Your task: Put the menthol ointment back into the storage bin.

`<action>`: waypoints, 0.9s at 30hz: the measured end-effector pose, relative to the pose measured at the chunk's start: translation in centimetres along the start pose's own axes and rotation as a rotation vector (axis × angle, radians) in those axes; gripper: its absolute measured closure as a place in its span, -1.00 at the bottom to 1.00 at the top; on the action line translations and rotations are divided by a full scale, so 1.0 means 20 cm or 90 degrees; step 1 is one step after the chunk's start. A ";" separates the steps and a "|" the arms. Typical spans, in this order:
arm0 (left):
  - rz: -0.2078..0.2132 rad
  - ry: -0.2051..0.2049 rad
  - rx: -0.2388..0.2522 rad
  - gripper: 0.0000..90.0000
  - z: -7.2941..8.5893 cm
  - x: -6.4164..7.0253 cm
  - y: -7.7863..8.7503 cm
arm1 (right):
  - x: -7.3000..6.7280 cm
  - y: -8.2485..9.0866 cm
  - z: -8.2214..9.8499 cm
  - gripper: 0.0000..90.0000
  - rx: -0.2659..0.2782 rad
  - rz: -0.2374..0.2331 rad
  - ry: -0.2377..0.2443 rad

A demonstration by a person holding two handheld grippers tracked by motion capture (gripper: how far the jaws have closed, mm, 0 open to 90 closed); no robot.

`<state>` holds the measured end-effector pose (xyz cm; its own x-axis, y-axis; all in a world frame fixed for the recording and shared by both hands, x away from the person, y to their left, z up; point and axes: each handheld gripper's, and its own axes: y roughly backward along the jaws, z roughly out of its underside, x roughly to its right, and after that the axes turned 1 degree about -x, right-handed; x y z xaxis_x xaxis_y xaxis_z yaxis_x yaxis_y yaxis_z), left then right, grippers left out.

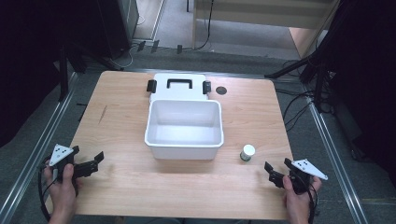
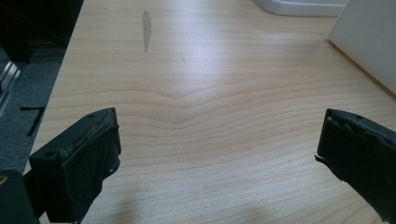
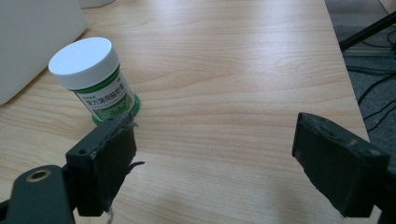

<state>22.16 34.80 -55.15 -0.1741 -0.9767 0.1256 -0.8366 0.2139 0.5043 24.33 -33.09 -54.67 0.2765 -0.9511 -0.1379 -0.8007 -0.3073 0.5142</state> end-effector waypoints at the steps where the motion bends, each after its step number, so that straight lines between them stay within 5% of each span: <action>1: -0.002 -0.003 -0.002 -1.00 0.00 0.00 0.00 | 0.00 0.00 0.00 -0.69 -0.001 0.000 0.001; 11: 0.008 0.006 -0.001 -1.00 0.00 -0.01 0.00 | -0.01 0.00 0.00 -0.68 -0.013 -0.012 0.010; 15: 0.010 0.015 -0.002 -1.00 0.00 -0.01 0.00 | -0.06 -0.02 0.01 -0.67 -0.063 -0.033 0.061; 21: 0.014 0.019 0.008 -1.00 0.00 -0.02 0.01 | -0.17 -0.03 -0.06 -0.69 -0.140 -0.025 0.140; 24: 0.013 0.015 0.011 -1.00 0.00 -0.01 0.01 | -0.19 -0.03 -0.08 -0.69 -0.157 -0.022 0.150; 27: 0.009 0.000 0.014 -1.00 0.01 0.00 0.01 | -0.24 -0.04 -0.13 -0.69 -0.214 -0.009 0.172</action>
<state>21.92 34.88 -55.14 -0.1852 -0.9737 0.1328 -0.8453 0.2268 0.4837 25.13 -28.25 -52.17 0.4511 -0.8907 0.0567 -0.5904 -0.2502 0.7674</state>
